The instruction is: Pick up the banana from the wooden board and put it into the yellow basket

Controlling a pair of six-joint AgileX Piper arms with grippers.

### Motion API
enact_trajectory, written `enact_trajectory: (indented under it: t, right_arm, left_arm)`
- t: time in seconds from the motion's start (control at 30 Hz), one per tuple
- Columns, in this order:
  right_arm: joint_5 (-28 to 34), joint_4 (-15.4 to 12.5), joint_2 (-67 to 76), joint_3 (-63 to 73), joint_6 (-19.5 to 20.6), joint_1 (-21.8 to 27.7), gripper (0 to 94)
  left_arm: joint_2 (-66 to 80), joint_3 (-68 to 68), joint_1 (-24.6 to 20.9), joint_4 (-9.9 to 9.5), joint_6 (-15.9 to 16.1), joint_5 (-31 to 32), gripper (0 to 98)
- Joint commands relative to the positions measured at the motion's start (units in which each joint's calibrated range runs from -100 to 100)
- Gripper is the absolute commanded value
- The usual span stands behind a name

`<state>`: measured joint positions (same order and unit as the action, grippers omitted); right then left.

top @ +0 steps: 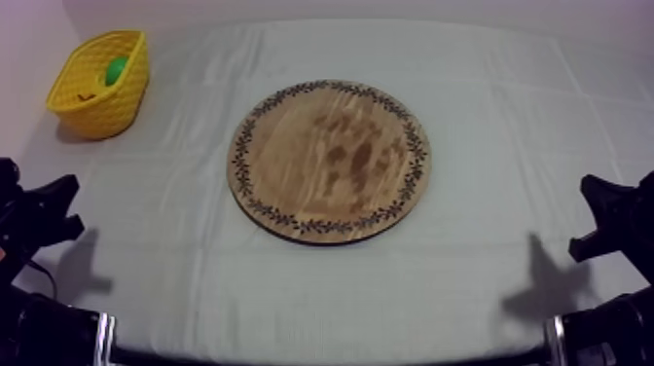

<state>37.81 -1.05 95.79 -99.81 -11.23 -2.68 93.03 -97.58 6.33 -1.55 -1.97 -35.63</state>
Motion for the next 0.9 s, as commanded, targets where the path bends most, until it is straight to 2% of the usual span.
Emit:
enact_trajectory:
  t: [0.0, 0.17, 0.47, 0.87]
  right_arm:
    - [0.0, 0.0, 0.0, 0.0, 0.0, 0.0, 0.2]
    - [0.0, 0.0, 0.0, 0.0, 0.0, 0.0, 0.2]
    - [0.0, 0.0, 0.0, 0.0, 0.0, 0.0, 0.2]
    - [0.0, 0.0, 0.0, 0.0, 0.0, 0.0, 0.2]
  left_arm:
    - [1.0, -0.7, 0.1, 0.06, 0.3, -0.2, 0.0]
    - [3.1, -1.3, 0.1, 0.01, -0.5, 0.3, 0.0]
    - [4.8, -2.1, 0.2, -0.36, -4.6, 2.5, 0.0]
    - [6.9, -2.4, -1.0, -0.46, -5.3, 3.3, 0.0]
